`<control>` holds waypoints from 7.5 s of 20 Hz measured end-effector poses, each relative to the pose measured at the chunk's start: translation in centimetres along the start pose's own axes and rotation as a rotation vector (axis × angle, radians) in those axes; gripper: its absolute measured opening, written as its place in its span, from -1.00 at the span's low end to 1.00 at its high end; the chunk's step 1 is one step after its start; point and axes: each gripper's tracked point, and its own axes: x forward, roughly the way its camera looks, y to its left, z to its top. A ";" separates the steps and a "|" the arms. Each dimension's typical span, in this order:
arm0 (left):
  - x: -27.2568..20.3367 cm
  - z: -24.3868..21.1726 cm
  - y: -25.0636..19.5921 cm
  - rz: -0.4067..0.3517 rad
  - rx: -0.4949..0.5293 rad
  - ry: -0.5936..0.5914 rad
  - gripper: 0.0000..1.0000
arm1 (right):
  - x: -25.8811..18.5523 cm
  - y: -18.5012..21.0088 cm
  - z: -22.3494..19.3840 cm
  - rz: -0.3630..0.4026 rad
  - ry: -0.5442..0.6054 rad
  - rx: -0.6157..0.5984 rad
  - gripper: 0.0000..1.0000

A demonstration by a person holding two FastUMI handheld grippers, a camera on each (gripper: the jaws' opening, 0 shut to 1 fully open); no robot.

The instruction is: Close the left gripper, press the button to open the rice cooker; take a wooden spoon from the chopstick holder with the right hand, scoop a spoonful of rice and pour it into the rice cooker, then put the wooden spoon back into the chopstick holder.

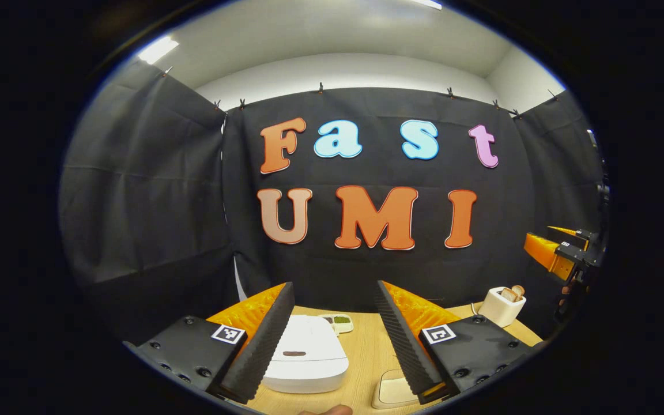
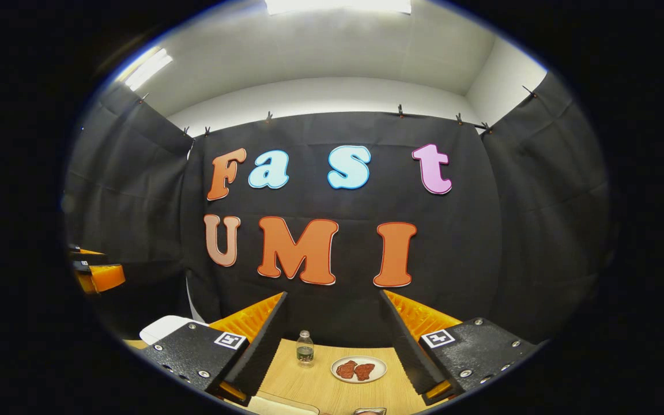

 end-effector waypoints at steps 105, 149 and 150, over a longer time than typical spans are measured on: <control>1.2 -6.4 -7.6 0.022 0.124 0.063 0.98 | -12.3 -11.7 -35.1 -0.316 0.589 0.330 0.89; 2.5 -8.2 -5.6 -0.024 0.166 0.101 1.00 | -9.4 -9.5 -36.5 -0.455 0.540 0.548 -0.41; 2.6 -8.3 -5.3 -0.019 0.160 0.102 0.93 | -8.8 -9.5 -36.6 -0.447 0.550 0.551 -0.46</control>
